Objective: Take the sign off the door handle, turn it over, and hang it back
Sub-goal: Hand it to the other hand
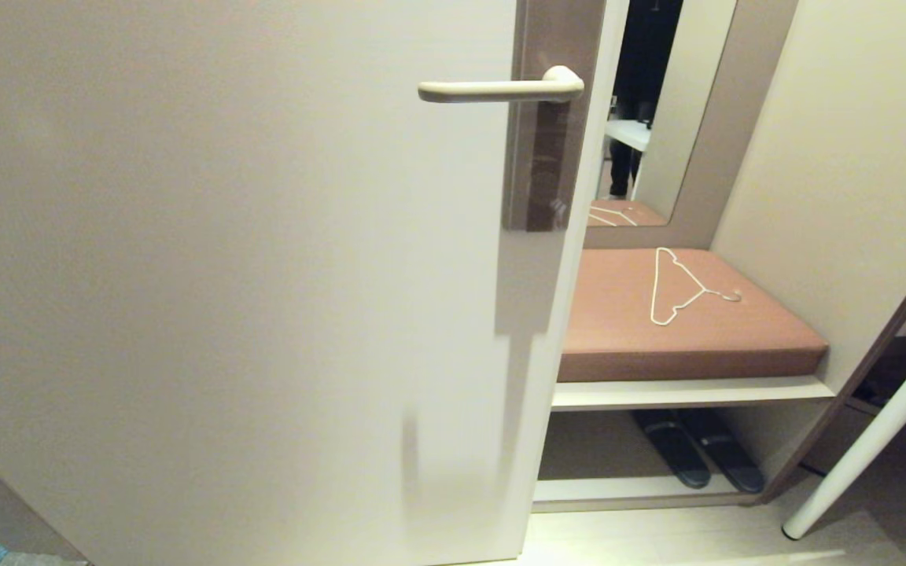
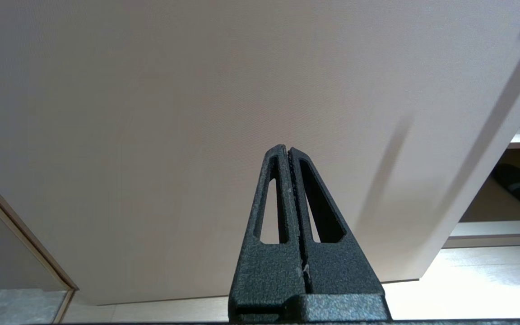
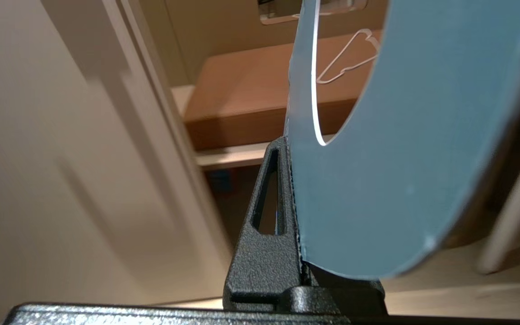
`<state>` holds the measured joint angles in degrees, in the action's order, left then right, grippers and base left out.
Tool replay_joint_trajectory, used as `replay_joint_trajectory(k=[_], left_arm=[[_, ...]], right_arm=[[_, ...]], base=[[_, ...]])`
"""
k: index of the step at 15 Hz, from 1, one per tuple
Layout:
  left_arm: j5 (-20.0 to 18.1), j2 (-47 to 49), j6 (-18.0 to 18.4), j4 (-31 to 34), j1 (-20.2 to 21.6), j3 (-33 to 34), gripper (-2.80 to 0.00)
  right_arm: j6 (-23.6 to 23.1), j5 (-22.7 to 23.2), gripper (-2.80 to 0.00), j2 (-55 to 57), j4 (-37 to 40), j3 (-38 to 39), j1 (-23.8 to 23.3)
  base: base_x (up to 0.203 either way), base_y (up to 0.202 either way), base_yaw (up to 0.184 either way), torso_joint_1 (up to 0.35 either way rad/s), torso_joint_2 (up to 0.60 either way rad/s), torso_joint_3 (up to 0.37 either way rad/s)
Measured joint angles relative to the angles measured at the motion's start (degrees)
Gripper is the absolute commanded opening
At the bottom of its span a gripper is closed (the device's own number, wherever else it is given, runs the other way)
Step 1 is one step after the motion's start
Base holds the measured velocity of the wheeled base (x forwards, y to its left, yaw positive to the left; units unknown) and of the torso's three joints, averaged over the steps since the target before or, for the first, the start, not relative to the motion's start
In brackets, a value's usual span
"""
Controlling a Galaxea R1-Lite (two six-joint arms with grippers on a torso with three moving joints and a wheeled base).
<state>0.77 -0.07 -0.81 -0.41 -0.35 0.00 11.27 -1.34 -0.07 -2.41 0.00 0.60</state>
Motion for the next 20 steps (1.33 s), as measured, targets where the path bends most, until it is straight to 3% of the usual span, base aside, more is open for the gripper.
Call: replay_joint_trajectory(k=[5,20], left_arm=[[-0.04,0.0,0.25,0.01,0.01,0.0,-2.8],[-0.05,0.0,0.3,0.06,-0.11,0.0,-2.8]], right_arm=[[-15.45,1.47,-2.8,0.0,2.64,0.0,0.0],[-14.59,1.72,-2.8,0.0,2.66,-0.02,-0.07]], base=[[0.0,0.0,0.0,0.0,0.0,0.0],[-0.001,-0.011,0.0,0.0,0.0,0.0]])
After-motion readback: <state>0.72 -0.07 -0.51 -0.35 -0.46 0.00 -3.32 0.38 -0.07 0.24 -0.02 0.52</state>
